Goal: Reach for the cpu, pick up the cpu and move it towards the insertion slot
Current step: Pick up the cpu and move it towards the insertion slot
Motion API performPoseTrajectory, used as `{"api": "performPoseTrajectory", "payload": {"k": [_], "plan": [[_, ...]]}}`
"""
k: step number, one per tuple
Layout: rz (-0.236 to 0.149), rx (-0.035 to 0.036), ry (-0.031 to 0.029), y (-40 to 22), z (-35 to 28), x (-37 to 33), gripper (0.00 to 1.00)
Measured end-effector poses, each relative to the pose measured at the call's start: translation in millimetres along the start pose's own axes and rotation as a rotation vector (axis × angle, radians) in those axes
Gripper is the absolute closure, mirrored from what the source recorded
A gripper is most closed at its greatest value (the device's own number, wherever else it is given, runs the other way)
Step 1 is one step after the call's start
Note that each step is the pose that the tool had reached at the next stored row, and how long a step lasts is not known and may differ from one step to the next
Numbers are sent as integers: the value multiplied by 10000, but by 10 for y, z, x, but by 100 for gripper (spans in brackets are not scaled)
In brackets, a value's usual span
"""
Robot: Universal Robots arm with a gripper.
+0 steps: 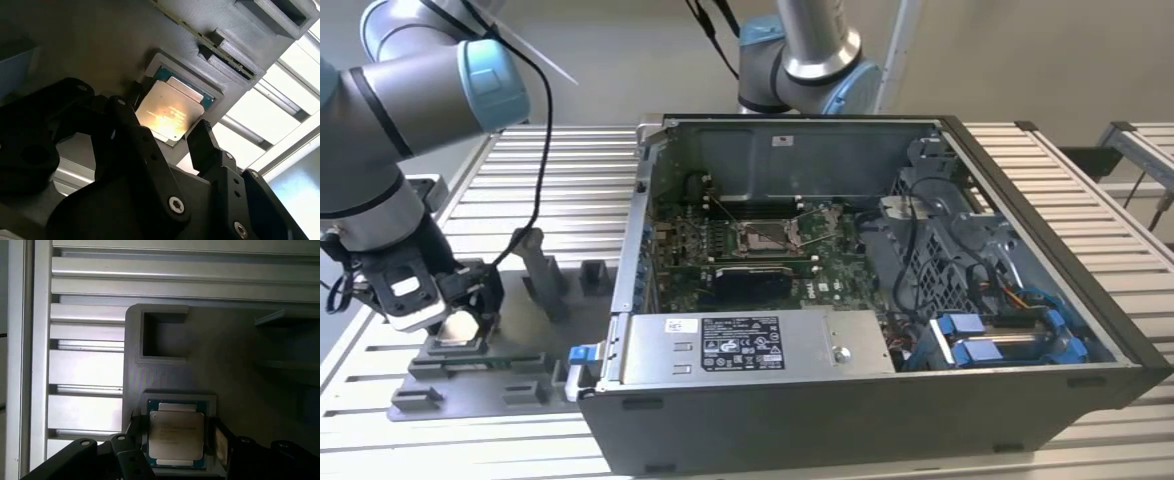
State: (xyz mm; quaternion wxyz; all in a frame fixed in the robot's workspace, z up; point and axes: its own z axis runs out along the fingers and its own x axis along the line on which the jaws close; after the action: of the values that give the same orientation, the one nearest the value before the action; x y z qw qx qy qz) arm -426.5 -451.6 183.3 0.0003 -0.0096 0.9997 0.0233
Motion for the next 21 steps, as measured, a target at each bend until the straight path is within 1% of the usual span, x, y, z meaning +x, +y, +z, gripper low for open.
{"api": "performPoseTrajectory", "payload": {"k": [2,4,6,10,14,17,21], "plan": [[1,-33,10,-20,-3,-2,0],[1,-85,27,-44,-5,-5,0],[2,-140,28,-63,-5,-5,0],[2,-148,28,-65,-6,-4,0],[3,-153,55,-64,-30,-5,0],[3,-154,64,-64,-32,-5,0],[3,-153,66,-65,-33,-29,0]]}}
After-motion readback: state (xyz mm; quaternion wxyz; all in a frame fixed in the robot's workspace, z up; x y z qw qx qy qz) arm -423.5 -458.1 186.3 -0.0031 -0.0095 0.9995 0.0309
